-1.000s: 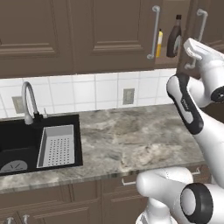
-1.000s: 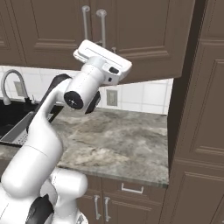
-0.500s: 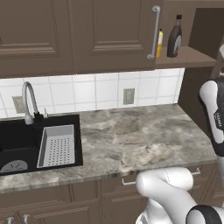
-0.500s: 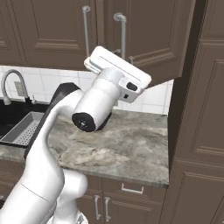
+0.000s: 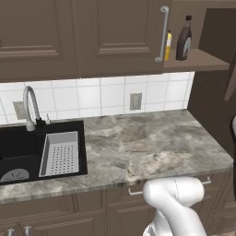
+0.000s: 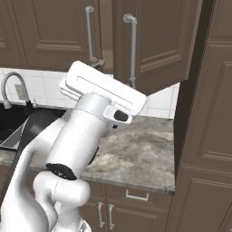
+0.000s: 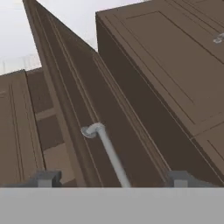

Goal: Move the mustard and syrup bottle from the cabinet to the dining counter.

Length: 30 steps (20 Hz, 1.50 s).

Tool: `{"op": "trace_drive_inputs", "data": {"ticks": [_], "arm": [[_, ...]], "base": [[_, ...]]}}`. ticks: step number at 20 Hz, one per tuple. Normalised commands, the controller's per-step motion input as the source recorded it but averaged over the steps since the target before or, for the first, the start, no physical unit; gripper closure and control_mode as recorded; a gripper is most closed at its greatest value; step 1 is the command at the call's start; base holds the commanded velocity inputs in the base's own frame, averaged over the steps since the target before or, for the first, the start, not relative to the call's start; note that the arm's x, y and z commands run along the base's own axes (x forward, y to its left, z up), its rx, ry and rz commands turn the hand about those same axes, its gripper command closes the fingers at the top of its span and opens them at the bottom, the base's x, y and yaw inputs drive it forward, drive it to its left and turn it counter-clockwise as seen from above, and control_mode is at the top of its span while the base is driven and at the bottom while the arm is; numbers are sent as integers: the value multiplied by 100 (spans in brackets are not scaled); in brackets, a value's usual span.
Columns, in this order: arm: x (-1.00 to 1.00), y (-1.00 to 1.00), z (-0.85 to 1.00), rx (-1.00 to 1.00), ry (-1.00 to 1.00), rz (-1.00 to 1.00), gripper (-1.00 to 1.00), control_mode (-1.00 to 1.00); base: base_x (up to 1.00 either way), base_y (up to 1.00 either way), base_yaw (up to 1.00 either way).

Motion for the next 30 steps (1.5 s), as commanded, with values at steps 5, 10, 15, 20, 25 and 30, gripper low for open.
{"op": "trace_drive_inputs", "data": {"ticks": [5,10,15,20,25,30], "arm": [[-93,100,5,-17,-10,0,-100,-100],[-3,100,0,-23,2,0,-100,-100],[59,91,0,-13,7,0,-100,-100],[81,64,0,-9,14,-6,-100,-100],[97,6,0,-1,21,-15,-100,-100],[100,-3,0,0,23,-21,-100,-100]], "base": [[0,0,0],[0,0,0],[0,0,0],[0,0,0],[0,0,0],[0,0,0]]}}
